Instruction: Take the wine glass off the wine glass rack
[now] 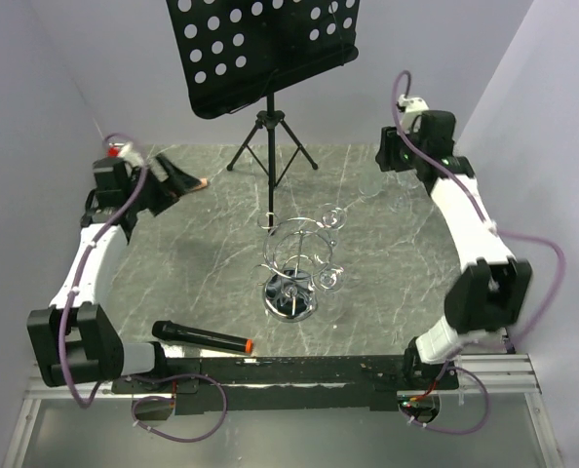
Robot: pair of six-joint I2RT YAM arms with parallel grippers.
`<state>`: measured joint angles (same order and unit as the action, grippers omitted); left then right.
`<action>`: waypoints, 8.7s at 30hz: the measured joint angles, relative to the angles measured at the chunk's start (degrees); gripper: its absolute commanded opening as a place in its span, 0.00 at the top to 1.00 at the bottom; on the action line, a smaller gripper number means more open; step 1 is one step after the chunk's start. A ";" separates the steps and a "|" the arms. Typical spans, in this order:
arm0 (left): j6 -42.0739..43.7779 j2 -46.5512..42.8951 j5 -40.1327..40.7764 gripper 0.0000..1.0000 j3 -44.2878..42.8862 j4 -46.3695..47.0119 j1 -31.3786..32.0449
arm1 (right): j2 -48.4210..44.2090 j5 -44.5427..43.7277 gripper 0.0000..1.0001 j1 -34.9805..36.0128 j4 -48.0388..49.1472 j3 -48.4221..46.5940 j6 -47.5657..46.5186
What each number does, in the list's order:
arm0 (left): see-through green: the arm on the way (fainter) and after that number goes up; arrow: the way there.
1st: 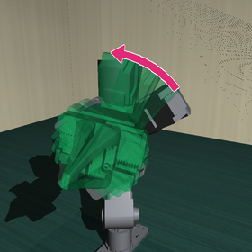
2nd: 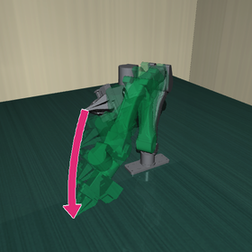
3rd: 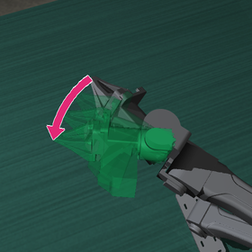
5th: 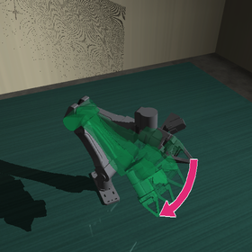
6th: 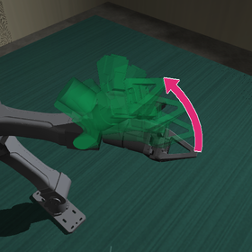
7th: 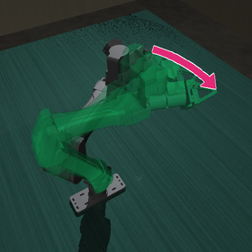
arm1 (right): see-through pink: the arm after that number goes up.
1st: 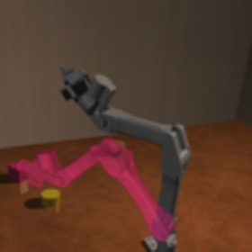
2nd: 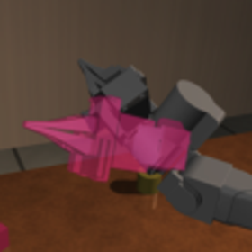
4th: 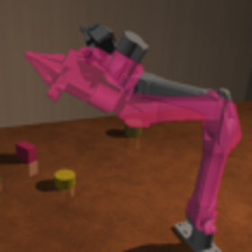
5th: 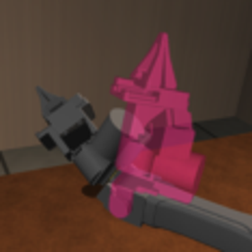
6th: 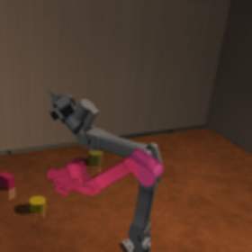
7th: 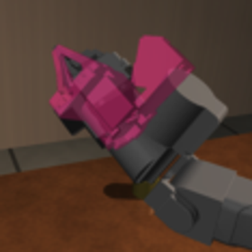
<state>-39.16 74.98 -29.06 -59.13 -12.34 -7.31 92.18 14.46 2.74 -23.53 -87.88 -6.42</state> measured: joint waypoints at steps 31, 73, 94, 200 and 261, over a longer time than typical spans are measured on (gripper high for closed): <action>41.13 -12.74 -22.10 0.26 -2.08 -16.85 16.13 | -34.71 31.19 0.20 4.66 -11.76 17.84 -9.53; -2.25 11.17 -41.62 0.67 2.69 17.46 21.38 | -18.18 33.66 0.70 31.01 -14.73 7.48 -19.43; -7.34 13.38 -43.28 0.99 0.37 23.63 19.37 | -10.05 29.68 1.00 31.89 -15.28 -0.94 -20.33; 31.71 8.20 -24.28 0.00 -6.47 -28.41 -15.65 | -46.14 30.29 0.23 21.51 27.91 54.69 -3.48; 40.94 6.05 -15.69 0.00 -9.77 -37.44 -23.45 | -19.45 30.75 1.00 29.64 63.80 58.62 1.86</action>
<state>1.78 81.03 -44.75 -68.90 -49.78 -30.76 72.73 45.21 32.38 40.27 -29.26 -4.56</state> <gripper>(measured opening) 0.995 0.241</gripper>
